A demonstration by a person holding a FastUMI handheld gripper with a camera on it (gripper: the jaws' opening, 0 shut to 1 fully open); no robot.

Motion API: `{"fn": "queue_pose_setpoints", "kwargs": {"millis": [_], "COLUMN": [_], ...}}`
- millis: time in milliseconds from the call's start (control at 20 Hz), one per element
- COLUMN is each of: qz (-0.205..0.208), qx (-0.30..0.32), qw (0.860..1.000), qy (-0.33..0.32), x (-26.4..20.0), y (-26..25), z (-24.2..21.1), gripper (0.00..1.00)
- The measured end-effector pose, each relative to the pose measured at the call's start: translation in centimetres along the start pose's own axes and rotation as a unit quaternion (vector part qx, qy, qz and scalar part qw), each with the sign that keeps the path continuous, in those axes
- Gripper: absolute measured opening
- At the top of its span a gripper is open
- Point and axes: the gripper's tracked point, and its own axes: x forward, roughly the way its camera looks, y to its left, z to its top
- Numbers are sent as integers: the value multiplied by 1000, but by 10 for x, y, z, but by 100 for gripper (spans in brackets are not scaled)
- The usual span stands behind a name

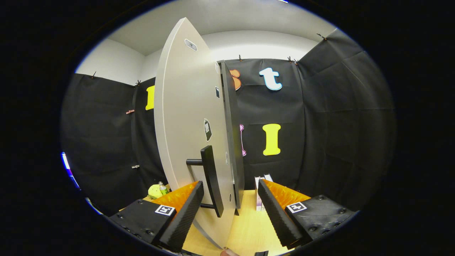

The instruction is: Open the shoe cabinet door, grab the shoes and put them into the shoe cabinet, then close the shoe cabinet door.

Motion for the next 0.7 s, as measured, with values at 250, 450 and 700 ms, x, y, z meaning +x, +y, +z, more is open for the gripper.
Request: {"fn": "queue_pose_setpoints", "kwargs": {"millis": [250,450,700], "qz": [-10,-13,-25], "qx": [-9,-18,-19], "qw": [1000,1000,999], "qy": [-3,-6,-8], "x": [6,10,24], "y": [16,54,95], "z": [-1,-6,-12], "gripper": [98,98,98]}}
